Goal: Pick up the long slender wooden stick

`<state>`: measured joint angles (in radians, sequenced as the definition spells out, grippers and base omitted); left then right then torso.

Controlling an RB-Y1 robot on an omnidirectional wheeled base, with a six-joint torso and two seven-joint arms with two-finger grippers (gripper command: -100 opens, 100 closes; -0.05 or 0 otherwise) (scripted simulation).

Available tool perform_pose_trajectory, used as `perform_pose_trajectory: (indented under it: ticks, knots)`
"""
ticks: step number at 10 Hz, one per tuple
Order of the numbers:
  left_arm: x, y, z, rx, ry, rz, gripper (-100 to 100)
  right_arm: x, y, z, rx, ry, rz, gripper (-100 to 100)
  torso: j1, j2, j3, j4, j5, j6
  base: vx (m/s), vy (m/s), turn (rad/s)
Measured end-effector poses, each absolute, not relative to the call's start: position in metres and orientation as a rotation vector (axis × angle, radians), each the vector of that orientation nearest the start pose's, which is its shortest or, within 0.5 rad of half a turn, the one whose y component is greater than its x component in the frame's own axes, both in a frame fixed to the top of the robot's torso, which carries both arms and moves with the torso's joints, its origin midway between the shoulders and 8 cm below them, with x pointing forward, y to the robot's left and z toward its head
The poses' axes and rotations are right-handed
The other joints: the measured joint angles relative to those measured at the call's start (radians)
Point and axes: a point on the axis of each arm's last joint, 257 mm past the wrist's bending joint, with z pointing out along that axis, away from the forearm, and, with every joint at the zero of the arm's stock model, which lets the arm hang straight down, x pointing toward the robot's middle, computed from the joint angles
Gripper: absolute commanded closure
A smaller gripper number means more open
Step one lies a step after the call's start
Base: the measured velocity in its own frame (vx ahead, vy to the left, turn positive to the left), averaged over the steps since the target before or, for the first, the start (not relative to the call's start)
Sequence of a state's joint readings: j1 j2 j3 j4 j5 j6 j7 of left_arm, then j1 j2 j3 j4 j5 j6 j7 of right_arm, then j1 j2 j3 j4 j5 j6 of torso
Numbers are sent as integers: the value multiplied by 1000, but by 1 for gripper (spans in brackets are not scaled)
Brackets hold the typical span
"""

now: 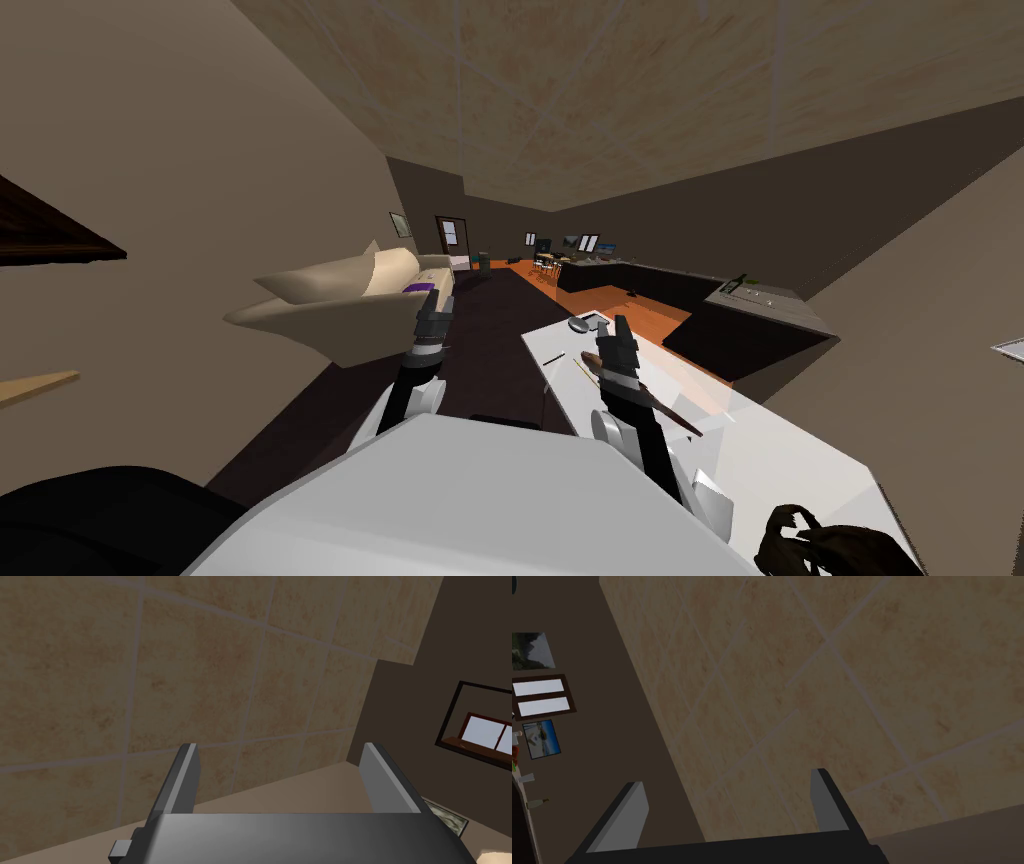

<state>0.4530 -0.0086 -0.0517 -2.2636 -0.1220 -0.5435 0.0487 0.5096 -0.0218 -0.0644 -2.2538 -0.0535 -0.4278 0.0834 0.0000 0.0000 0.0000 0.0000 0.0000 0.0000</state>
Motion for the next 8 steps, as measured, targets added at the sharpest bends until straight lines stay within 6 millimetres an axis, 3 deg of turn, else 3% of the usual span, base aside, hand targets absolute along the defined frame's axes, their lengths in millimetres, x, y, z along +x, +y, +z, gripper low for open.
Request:
perform_pose_trajectory:
  ticks: [3,8]
  knots:
    - [347,241,39,-553,620,-1357,0,378,-310,-35,731,808,1100,-100,7,3,2,1,2,0,-51,108,29]
    - [347,241,39,-553,620,-1357,0,422,-320,-93,753,1010,953,-100,2,-1,0,0,0,0,-1,38,34]
